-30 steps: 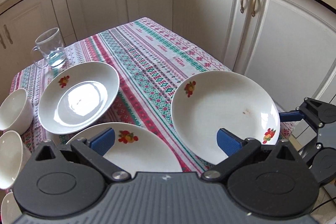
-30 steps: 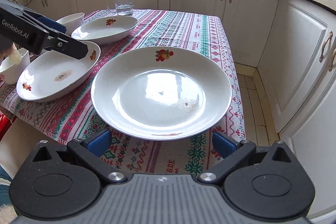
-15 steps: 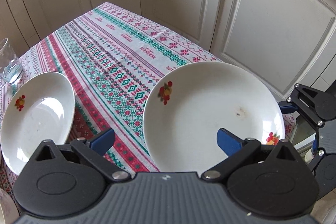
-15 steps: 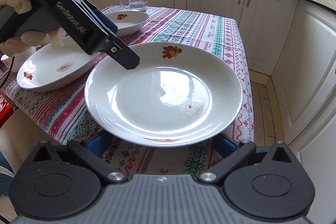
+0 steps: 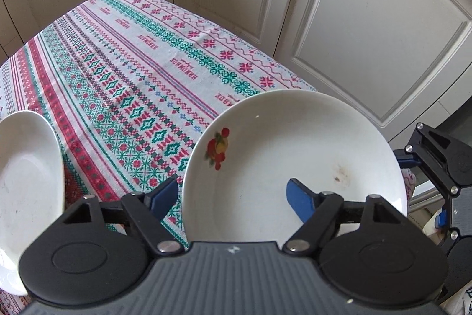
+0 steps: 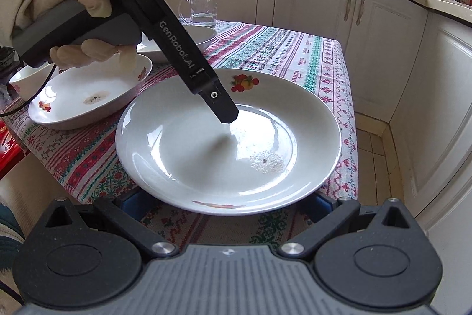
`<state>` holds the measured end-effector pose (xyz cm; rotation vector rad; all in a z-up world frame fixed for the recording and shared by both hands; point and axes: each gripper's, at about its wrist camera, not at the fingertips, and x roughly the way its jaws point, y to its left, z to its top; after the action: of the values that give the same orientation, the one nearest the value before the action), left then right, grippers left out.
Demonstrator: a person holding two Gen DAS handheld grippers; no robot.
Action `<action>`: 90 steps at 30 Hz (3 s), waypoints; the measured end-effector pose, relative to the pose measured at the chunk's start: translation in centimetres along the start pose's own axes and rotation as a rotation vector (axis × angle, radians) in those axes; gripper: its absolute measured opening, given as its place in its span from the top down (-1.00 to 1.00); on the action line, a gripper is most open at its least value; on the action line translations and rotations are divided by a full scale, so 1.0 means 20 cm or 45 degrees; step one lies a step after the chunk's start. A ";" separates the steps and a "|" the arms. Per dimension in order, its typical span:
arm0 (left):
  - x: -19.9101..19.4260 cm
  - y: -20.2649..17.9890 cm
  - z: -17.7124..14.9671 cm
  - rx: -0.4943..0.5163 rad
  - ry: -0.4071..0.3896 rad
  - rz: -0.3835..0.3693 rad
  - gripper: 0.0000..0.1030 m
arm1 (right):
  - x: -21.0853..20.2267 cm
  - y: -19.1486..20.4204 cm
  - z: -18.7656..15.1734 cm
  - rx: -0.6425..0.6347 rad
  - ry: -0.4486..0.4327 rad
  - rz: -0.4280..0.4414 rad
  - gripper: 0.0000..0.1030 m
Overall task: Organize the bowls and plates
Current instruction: 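Lift the deep plate with the left gripper, set it on the table, open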
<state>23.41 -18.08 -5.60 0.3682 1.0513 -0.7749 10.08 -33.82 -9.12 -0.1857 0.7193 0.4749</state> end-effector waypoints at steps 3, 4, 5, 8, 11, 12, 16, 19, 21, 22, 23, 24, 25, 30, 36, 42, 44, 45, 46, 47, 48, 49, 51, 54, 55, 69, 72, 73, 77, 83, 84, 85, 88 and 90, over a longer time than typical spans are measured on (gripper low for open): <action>0.00 0.00 0.02 0.019 0.007 -0.020 -0.53 | -0.01 0.00 -0.01 -0.005 -0.006 0.009 -1.00; 0.01 0.01 0.03 0.022 0.016 -0.030 -0.52 | -0.02 0.00 -0.01 -0.005 -0.007 0.012 -1.00; 0.01 0.01 0.03 0.020 0.020 -0.037 -0.40 | -0.02 0.00 -0.01 -0.007 -0.007 0.014 -1.00; 0.04 0.02 0.05 0.021 0.039 -0.053 -0.30 | -0.03 0.00 -0.01 -0.010 -0.003 0.016 -1.00; 0.04 0.02 0.06 0.027 0.038 -0.056 -0.30 | -0.03 0.00 -0.01 -0.012 0.001 0.018 -1.00; 0.04 0.02 0.06 0.026 0.040 -0.060 -0.30 | -0.03 0.00 -0.01 -0.013 0.003 0.017 -1.00; 0.04 0.03 0.06 0.022 0.042 -0.074 -0.29 | -0.02 0.00 0.00 -0.014 0.014 0.015 -1.00; 0.04 0.02 0.06 0.031 0.040 -0.066 -0.29 | -0.01 0.00 0.01 -0.018 0.025 0.009 -1.00; 0.04 0.02 0.06 0.034 0.034 -0.062 -0.29 | -0.01 0.00 0.02 -0.017 0.033 0.006 -1.00; 0.04 0.02 0.06 0.034 0.032 -0.062 -0.29 | -0.01 0.00 0.02 -0.017 0.036 0.006 -1.00; 0.03 0.02 0.06 0.034 0.025 -0.064 -0.29 | -0.01 0.00 0.02 -0.018 0.039 0.005 -1.00; 0.02 0.02 0.06 0.035 0.017 -0.067 -0.29 | 0.00 0.00 0.02 -0.020 0.041 0.004 -1.00; 0.02 0.03 0.07 0.036 0.011 -0.069 -0.29 | 0.00 -0.01 0.03 -0.023 0.042 0.002 -1.00; 0.01 0.06 0.10 0.024 -0.014 -0.052 -0.29 | 0.01 -0.03 0.06 -0.026 0.031 0.007 -1.00; 0.04 0.12 0.18 0.008 -0.036 -0.039 -0.29 | 0.06 -0.08 0.14 -0.071 0.036 -0.009 -1.00; 0.09 0.18 0.25 -0.007 -0.052 -0.029 -0.29 | 0.11 -0.16 0.18 -0.047 0.040 0.018 -1.00; 0.11 0.19 0.27 -0.009 -0.061 -0.027 -0.29 | 0.13 -0.19 0.19 -0.027 0.044 0.028 -1.00; 0.11 0.19 0.27 -0.007 -0.064 -0.027 -0.30 | 0.14 -0.20 0.20 -0.022 0.044 0.027 -1.00; 0.12 0.19 0.28 -0.005 -0.067 -0.028 -0.30 | 0.14 -0.21 0.20 -0.023 0.048 0.022 -1.00; 0.13 0.20 0.29 -0.005 -0.068 -0.031 -0.30 | 0.15 -0.21 0.20 -0.027 0.051 0.014 -1.00; 0.13 0.21 0.29 -0.009 -0.070 -0.033 -0.30 | 0.16 -0.21 0.20 -0.031 0.053 0.008 -1.00; 0.14 0.21 0.30 -0.010 -0.070 -0.034 -0.30 | 0.16 -0.22 0.21 -0.031 0.056 0.005 -1.00; 0.15 0.22 0.30 -0.009 -0.072 -0.033 -0.30 | 0.18 -0.23 0.21 -0.025 0.060 0.006 -1.00; 0.17 0.23 0.31 -0.007 -0.070 -0.027 -0.30 | 0.19 -0.24 0.22 -0.020 0.062 0.007 -1.00; 0.17 0.23 0.31 -0.009 -0.069 -0.026 -0.30 | 0.20 -0.24 0.22 -0.019 0.061 0.007 -1.00; 0.20 0.24 0.31 -0.001 -0.081 -0.015 -0.30 | 0.24 -0.24 0.23 -0.025 0.060 -0.023 -1.00; 0.19 0.24 0.31 0.009 -0.083 -0.011 -0.38 | 0.24 -0.24 0.22 -0.023 0.057 -0.024 -1.00; 0.19 0.23 0.31 0.010 -0.086 -0.009 -0.42 | 0.24 -0.23 0.22 -0.022 0.056 -0.023 -1.00; 0.13 0.23 0.29 0.011 -0.117 0.019 -0.60 | 0.22 -0.23 0.22 -0.016 0.053 -0.030 -1.00; -0.05 0.21 0.24 -0.009 -0.181 0.083 -0.65 | 0.13 -0.21 0.22 0.001 0.046 -0.046 -1.00; -0.09 0.20 0.22 -0.008 -0.200 0.100 -0.70 | 0.11 -0.20 0.22 -0.002 0.044 -0.051 -1.00; -0.14 0.18 0.19 -0.010 -0.226 0.125 -0.71 | 0.09 -0.18 0.22 -0.006 0.041 -0.057 -1.00; -0.28 0.15 0.12 -0.023 -0.286 0.184 -0.71 | 0.02 -0.13 0.22 -0.038 0.025 -0.074 -1.00; -0.36 0.13 0.05 -0.038 -0.322 0.202 -0.72 | -0.02 -0.09 0.22 -0.057 0.013 -0.074 -1.00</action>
<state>24.05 -14.04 0.94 0.3150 0.7857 -0.6438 13.21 -34.05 -5.62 -0.2503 0.7116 0.4352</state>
